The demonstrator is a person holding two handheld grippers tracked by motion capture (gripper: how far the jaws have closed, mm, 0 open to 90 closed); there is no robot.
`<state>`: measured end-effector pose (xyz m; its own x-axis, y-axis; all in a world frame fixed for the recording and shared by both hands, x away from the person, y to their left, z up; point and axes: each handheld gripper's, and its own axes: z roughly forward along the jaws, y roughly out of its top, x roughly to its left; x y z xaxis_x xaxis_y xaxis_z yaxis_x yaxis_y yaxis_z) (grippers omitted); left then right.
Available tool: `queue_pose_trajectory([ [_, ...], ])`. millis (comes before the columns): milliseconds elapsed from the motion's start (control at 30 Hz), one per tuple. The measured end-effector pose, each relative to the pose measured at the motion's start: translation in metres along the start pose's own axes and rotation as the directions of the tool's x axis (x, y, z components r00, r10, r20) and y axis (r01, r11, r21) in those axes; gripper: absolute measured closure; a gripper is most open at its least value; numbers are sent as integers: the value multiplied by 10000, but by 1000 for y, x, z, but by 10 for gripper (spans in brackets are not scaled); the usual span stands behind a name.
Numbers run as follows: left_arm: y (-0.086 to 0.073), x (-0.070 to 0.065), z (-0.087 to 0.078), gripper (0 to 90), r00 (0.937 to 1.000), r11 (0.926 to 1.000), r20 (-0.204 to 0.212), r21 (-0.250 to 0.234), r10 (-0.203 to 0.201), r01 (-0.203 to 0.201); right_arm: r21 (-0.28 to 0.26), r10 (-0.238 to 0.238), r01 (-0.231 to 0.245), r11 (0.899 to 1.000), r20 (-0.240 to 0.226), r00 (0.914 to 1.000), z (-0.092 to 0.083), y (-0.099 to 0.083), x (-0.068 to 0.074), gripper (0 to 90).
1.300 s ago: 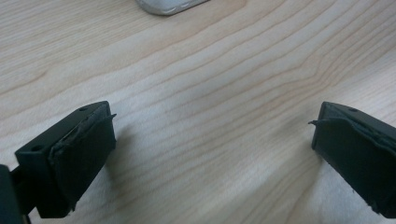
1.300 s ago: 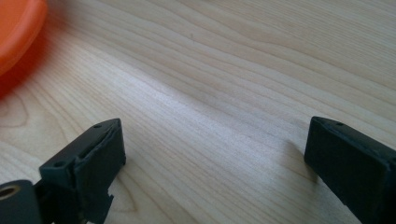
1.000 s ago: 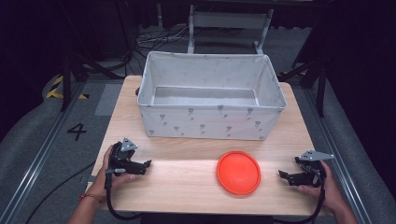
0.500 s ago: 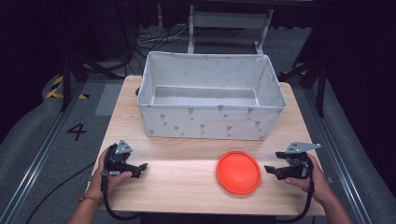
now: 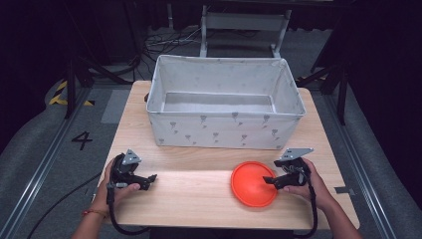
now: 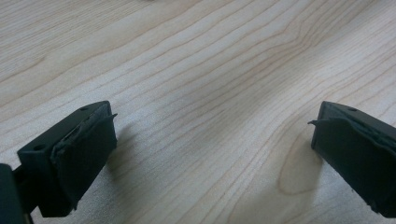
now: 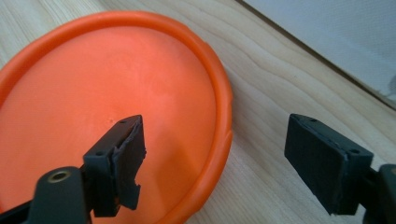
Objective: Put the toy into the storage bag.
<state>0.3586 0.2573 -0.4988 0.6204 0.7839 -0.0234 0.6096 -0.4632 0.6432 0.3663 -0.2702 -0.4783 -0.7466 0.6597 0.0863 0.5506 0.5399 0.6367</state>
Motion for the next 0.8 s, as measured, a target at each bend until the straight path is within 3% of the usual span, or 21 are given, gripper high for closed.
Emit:
queue_pose_trajectory([
  [100, 0, 0, 0, 3, 10000, 10000, 37, -15, 16, -16, 113, -205, 206, 9997, -53, 9998, 3, -2, 2, 207],
  [300, 0, 1, 0, 3, 10000, 9999, -16, -70, 73, -73, 248, -138, 145, 9996, -279, 9995, 12, -4, 5, 173],
  [467, 0, 1, 0, 3, 10000, 9999, -15, -70, 75, -75, 94, -125, 127, 9999, -153, 9998, 13, -6, 9, 152],
  [800, -1, 1, -1, 3, 10000, 10000, 48, -38, 47, -47, 21, -434, 435, 9991, -331, 9985, 14, -7, 19, 175],
])
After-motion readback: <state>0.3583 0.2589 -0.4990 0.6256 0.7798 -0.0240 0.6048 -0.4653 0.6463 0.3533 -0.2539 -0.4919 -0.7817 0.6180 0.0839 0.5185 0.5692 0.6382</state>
